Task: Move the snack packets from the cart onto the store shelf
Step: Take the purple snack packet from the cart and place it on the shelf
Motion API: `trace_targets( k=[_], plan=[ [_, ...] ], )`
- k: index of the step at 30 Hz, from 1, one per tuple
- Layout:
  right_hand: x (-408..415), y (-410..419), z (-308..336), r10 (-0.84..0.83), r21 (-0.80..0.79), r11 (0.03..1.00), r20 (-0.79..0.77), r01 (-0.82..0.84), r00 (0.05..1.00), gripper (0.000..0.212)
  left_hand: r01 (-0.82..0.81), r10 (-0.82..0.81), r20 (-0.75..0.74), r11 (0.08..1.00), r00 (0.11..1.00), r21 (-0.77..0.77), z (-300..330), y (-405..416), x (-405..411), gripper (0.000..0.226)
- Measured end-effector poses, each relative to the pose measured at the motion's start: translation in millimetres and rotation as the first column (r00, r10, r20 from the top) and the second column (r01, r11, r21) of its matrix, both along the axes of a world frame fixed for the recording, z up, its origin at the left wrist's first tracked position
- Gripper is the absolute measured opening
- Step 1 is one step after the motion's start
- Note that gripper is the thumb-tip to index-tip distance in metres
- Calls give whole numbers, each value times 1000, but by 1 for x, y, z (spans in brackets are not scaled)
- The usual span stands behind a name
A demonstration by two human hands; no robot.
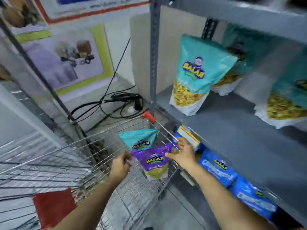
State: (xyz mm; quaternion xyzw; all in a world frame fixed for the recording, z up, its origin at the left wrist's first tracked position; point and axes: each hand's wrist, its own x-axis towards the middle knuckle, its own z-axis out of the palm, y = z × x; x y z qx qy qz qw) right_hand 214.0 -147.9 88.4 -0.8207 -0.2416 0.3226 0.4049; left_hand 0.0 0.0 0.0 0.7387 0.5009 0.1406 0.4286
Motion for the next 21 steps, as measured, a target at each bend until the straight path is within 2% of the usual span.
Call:
trace_targets(
  k=[2,4,6,8,9,10,12,14,16,21],
  plan=[
    [14,19,-39,-27,-57,998,-35,25,999,111,52,-57,-22,980,998,-191,-24,6,5,41],
    [34,31,-91,58,-130,990,-43,-63,997,123,195,-239,-118,934,964,-299,-36,7,16,31],
    [47,39,-128,103,-160,980,-86,-116,991,102,328,-417,-184,867,890,-375,-58,3,29,59],
    [38,49,-109,69,-124,989,-112,-83,991,67,409,-466,-28,803,885,-434,-72,-4,45,85],
    [37,52,-106,38,-102,993,-126,-51,991,53,417,-431,72,798,900,-436,-93,-5,49,96],
    [36,53,-104,16,-59,998,-150,-25,989,40,381,-374,107,811,921,-444,-121,-3,53,105],
    [34,54,-102,7,-3,1000,-207,-8,978,18,308,-315,73,810,946,-500,-148,-5,56,115],
    [30,53,-102,26,36,999,-247,-18,969,16,293,-294,82,801,952,-522,-136,-10,57,94],
    [26,54,-95,37,99,995,-286,-9,958,15,326,-273,180,824,945,-463,-132,-13,59,71],
    [17,50,-45,8,291,953,-306,85,952,12,315,-223,237,812,945,-492,-80,-7,37,46]
  ],
)
